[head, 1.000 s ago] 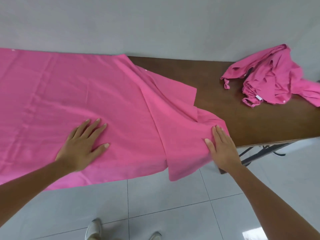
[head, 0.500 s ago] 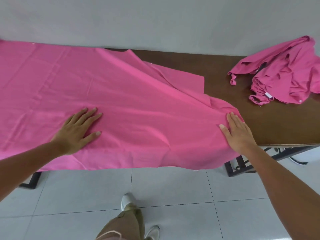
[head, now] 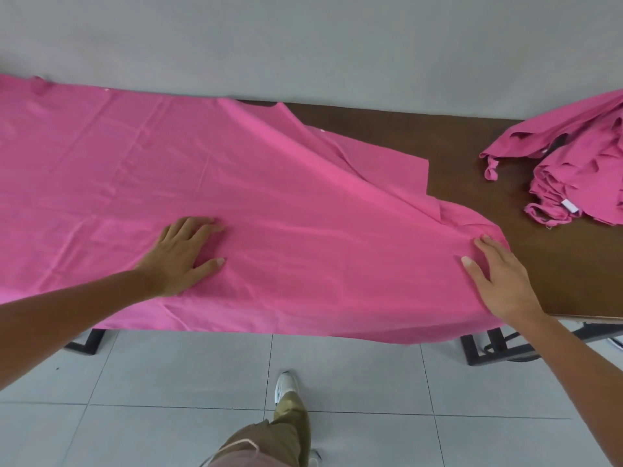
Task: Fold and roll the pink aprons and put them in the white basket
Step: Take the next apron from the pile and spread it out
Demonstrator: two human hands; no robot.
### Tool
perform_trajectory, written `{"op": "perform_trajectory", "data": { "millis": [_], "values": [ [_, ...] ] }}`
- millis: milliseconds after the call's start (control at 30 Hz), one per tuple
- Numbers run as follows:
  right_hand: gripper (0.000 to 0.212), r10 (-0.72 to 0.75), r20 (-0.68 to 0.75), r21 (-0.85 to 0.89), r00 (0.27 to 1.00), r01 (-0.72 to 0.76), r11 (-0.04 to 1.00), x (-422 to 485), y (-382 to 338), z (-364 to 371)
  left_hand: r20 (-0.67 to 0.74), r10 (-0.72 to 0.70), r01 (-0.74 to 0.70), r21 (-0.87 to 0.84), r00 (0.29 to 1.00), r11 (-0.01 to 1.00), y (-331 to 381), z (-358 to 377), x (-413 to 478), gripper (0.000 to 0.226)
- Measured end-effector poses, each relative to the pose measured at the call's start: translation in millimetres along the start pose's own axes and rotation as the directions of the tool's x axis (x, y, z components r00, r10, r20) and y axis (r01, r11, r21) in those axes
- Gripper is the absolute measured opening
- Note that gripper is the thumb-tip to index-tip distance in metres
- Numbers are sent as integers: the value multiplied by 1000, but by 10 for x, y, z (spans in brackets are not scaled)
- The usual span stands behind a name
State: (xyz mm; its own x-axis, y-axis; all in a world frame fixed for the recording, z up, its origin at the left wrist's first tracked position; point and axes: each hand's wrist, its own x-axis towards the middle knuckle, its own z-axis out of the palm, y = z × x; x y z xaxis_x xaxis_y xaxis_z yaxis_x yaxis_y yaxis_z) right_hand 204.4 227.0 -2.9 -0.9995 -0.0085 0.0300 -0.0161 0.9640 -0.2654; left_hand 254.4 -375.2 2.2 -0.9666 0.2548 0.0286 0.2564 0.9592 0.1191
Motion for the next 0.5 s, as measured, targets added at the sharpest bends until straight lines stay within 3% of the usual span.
{"op": "perform_trajectory", "data": {
  "millis": [133,300,400,500],
  "values": [
    [53,-5,-133,90,991,17,996,86,-212,-122,-100,14,-14,2,995,1000,124,-33,261,69],
    [35,-107,-247,67,963,127,990,470,-494,-179,-171,16,-30,-75,985,997,279,-51,847,66],
    [34,-130,-321,23,938,145,989,797,-747,-198,-151,10,-27,-111,988,993,319,-43,1267,68],
    [44,-161,-234,-22,959,161,987,1173,-1018,-186,-94,-46,31,-148,995,989,269,-3,1671,78]
  ]
}}
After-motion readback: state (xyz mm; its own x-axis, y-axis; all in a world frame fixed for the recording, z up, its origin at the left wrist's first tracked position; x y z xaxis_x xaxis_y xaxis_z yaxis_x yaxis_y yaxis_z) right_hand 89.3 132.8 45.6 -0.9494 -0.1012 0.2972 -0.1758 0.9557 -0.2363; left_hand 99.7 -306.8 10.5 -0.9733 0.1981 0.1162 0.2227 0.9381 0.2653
